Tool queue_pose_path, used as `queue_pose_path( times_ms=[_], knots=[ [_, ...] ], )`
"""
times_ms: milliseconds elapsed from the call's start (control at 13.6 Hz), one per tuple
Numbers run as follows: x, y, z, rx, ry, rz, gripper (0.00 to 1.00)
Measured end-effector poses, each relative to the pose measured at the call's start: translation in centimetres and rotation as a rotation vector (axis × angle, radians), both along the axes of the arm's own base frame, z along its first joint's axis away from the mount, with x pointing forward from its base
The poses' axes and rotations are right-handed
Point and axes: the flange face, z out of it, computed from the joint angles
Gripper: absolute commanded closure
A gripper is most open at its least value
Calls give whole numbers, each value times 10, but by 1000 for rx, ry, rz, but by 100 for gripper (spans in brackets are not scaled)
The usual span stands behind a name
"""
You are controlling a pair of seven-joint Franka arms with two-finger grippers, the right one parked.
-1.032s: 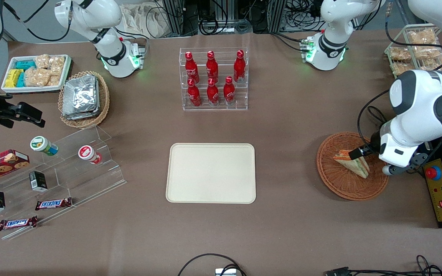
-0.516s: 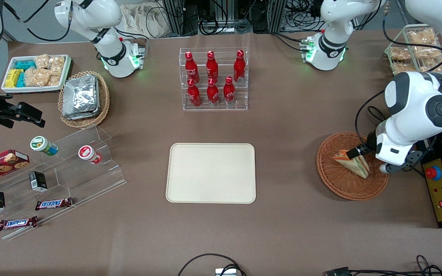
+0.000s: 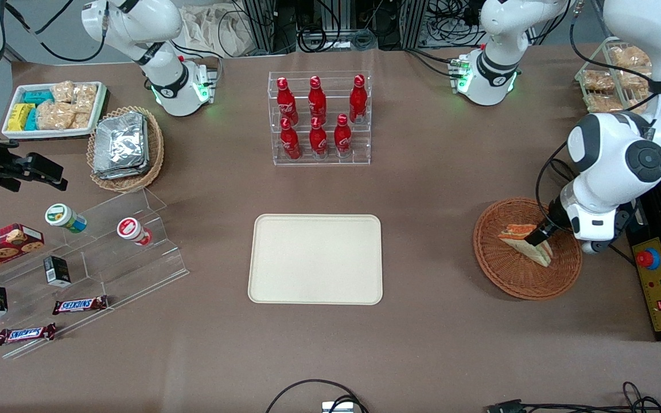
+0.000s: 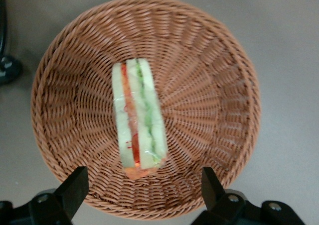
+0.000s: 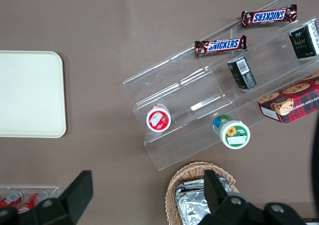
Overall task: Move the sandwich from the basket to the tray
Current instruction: 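Close the left gripper on the sandwich and lift it from the basket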
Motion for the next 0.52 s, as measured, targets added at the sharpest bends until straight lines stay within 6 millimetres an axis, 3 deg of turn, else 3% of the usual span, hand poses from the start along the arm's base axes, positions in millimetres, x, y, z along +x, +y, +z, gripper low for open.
queue_pose_path(
  times_ms=[295,516],
  knots=[
    [-7,4,-24,-10,49,95,0],
    [-5,17,-41,-21,52,133,0]
  ],
)
